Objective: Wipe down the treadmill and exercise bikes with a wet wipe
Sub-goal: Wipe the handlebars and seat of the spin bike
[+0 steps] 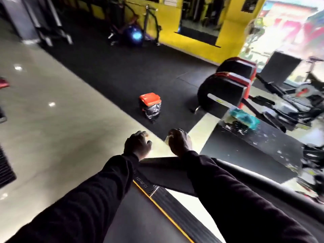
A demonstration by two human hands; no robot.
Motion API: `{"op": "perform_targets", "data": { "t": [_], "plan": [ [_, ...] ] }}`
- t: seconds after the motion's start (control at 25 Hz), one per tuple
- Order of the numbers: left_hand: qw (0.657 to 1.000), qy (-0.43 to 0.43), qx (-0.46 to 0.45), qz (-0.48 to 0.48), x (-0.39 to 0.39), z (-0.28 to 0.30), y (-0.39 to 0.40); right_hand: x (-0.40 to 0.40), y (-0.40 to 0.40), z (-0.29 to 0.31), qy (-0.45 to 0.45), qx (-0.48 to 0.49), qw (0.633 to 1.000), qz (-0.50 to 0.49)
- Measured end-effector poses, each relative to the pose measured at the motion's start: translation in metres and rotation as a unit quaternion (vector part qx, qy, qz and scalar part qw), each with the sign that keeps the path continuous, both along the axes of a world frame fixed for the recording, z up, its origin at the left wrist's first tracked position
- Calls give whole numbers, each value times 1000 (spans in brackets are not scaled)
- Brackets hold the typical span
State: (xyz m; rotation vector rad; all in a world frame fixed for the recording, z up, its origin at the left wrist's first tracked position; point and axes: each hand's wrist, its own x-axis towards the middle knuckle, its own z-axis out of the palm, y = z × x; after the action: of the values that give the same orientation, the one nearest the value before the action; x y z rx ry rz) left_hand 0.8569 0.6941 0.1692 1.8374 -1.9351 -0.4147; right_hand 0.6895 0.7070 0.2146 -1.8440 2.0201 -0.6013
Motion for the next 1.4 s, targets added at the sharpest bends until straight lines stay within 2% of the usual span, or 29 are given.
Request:
{"op": "perform_targets", "data": {
  "t": [0.28,0.44,0.72,1.0,1.2,1.4],
  "plan": [
    [995,-13,46,91,108,-20,-84,111,-129,-32,-28,47,994,92],
    [987,-45,52,144,155,-11,-146,167,-205,-28,-41,80,983,159],
    [976,-44,39,209,253,-11,-246,269,-320,-26,-46,62,974,215],
    [981,-23,38,186,345,-26,-339,366,-407,-46,-28,57,983,175],
    [985,-22,27,169,379,-43,-411,397,-476,-64,-11,43,986,161],
    [990,-44,2,134,396,-84,-535,404,-592,-128,-6,-3,988,155]
  ]
}}
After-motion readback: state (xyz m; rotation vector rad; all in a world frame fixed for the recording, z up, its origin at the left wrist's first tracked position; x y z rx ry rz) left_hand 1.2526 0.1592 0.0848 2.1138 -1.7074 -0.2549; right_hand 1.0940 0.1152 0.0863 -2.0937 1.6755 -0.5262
